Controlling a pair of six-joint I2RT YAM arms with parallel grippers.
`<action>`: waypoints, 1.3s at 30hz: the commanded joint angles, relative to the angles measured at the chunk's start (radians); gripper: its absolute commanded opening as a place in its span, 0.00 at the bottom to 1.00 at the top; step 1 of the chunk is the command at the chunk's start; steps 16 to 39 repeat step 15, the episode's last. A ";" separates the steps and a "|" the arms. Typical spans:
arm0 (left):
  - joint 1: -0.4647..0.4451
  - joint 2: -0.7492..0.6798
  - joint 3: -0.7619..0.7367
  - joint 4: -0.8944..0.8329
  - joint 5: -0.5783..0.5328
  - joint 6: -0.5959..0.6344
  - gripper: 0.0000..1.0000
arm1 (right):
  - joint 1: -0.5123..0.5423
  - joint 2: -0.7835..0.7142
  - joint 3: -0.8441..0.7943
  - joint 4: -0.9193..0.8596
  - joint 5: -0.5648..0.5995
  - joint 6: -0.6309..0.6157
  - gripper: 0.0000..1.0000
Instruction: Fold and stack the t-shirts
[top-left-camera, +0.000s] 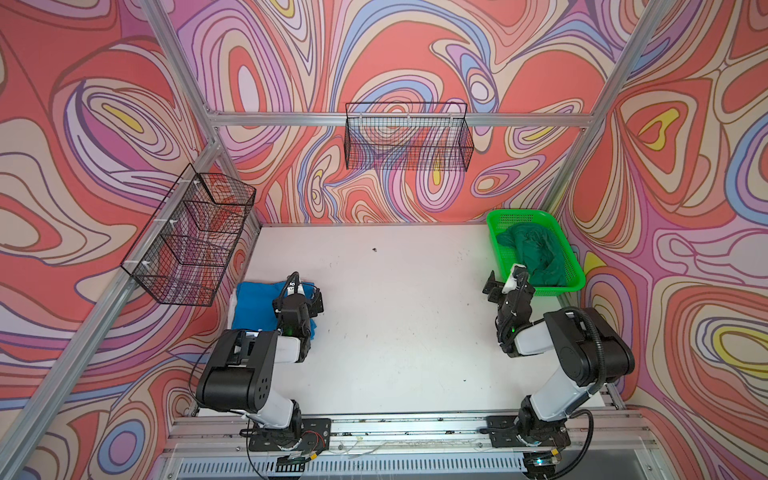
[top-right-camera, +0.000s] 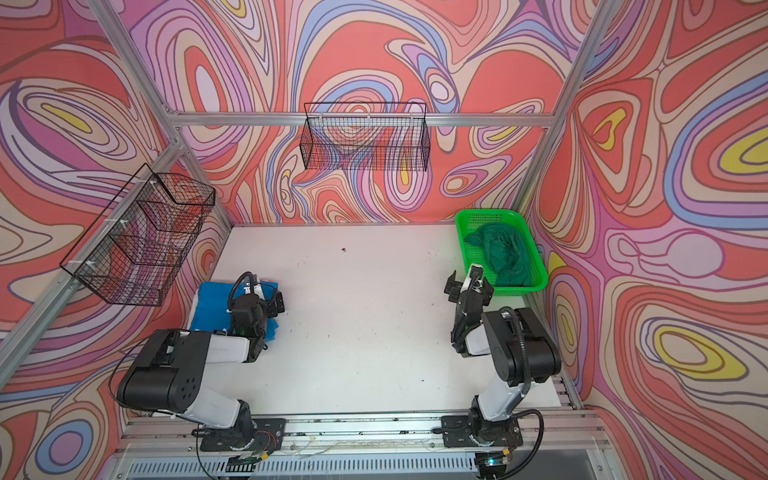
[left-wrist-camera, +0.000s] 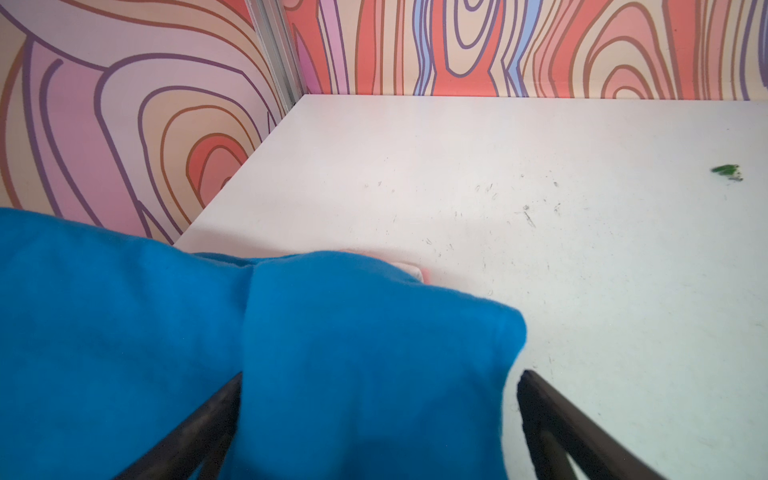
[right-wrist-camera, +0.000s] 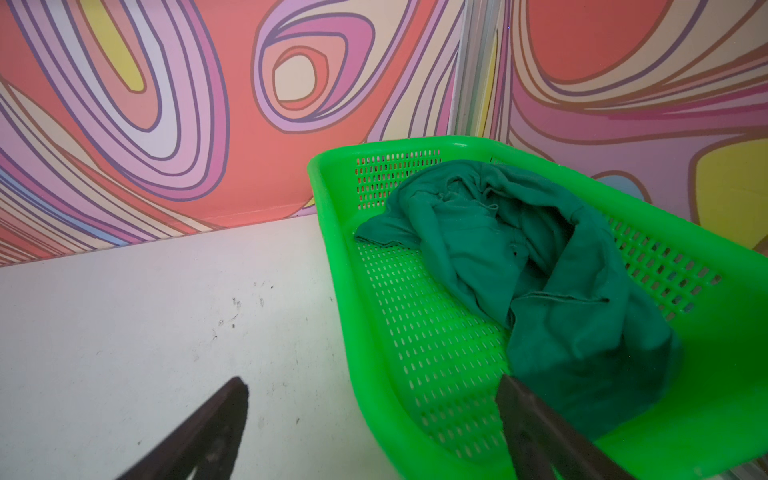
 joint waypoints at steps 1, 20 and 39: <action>-0.012 0.009 0.019 0.021 0.007 0.019 1.00 | -0.002 0.020 -0.010 -0.012 -0.014 0.002 0.98; -0.012 0.009 0.019 0.021 0.007 0.021 1.00 | -0.002 0.020 -0.010 -0.012 -0.019 0.002 0.98; -0.012 0.009 0.019 0.021 0.007 0.021 1.00 | -0.002 0.020 -0.010 -0.012 -0.019 0.002 0.98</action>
